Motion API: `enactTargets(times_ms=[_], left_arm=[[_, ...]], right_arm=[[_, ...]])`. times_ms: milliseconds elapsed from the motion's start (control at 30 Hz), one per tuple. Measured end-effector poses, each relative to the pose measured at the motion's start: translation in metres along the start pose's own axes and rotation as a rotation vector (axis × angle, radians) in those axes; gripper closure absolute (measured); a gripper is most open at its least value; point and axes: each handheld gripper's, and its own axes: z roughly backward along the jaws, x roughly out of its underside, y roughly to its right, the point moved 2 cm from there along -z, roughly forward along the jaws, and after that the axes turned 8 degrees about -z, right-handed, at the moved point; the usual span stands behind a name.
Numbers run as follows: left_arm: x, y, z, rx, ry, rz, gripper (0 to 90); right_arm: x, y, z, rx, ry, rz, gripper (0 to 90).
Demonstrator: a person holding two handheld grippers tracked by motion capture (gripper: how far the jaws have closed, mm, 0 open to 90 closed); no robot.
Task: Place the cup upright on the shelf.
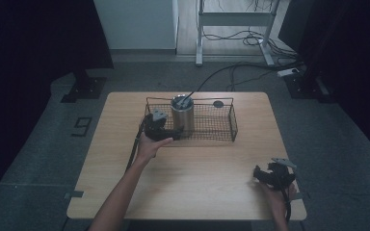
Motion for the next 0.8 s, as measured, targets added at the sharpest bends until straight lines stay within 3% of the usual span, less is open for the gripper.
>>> enactTargets(times_ms=[467, 800], left_arm=[[0.037, 0.012, 0.033, 0.052, -0.014, -0.021, 4.8], [0.076, 0.019, 0.050, 0.057, -0.080, -0.029, 6.5]], right_arm=[[0.000, 0.000, 0.000, 0.001, -0.002, 0.000, 7.1], [0.000, 0.000, 0.000, 0.001, -0.002, 0.000, 7.1]])
